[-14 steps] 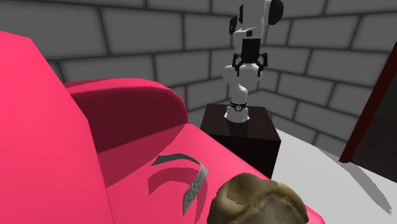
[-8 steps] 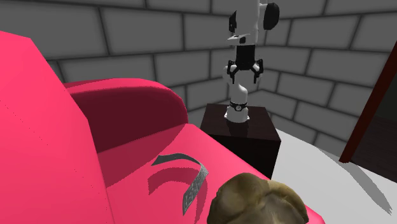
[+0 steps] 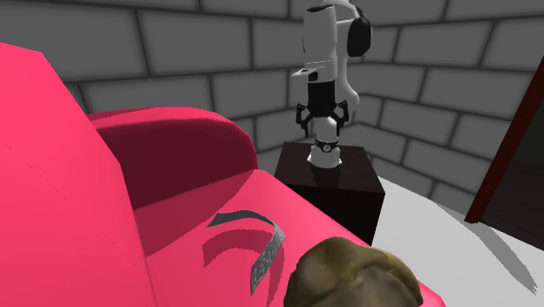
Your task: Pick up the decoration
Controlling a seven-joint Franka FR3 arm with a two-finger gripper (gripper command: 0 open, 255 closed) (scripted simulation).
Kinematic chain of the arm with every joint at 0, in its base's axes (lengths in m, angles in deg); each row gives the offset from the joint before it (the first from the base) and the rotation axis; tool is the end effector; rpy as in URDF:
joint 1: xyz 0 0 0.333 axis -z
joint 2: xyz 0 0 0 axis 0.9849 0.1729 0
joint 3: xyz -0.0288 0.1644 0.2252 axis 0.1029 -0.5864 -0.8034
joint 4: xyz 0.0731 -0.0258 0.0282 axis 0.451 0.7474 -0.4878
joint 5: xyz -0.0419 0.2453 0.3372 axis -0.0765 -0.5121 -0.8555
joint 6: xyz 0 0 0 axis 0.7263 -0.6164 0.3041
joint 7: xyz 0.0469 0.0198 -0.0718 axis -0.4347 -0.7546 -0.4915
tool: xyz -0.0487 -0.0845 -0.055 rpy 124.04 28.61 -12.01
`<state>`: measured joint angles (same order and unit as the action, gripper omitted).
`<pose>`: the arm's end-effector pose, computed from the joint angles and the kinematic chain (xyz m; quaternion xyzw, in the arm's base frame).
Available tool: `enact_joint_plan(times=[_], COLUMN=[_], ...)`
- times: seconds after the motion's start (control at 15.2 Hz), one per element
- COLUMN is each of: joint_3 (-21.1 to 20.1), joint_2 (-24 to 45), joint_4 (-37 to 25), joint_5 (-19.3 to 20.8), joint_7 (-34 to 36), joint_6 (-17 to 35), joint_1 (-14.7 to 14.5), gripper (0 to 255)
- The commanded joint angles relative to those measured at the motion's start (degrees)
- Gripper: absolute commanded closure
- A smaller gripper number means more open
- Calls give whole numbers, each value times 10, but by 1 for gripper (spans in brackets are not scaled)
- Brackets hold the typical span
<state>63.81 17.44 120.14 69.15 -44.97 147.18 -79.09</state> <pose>0.4827 -0.0788 0.4326 -0.9978 0.0205 -0.0226 0.0581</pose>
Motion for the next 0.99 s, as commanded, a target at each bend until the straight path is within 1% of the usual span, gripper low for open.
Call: enact_joint_plan(times=[0.0, 0.46, 0.66, 0.92], joint_3=[12, 41, 46, 45], joint_2=[46, 206, 275, 370], joint_4=[-23, -135, -194, -285], joint_5=[-13, -78, -111, -151], joint_7=[-17, -76, -100, -125], joint_6=[21, 58, 61, 54], joint_1=[0, 8, 18, 38], gripper=[0, 0, 0, 0])
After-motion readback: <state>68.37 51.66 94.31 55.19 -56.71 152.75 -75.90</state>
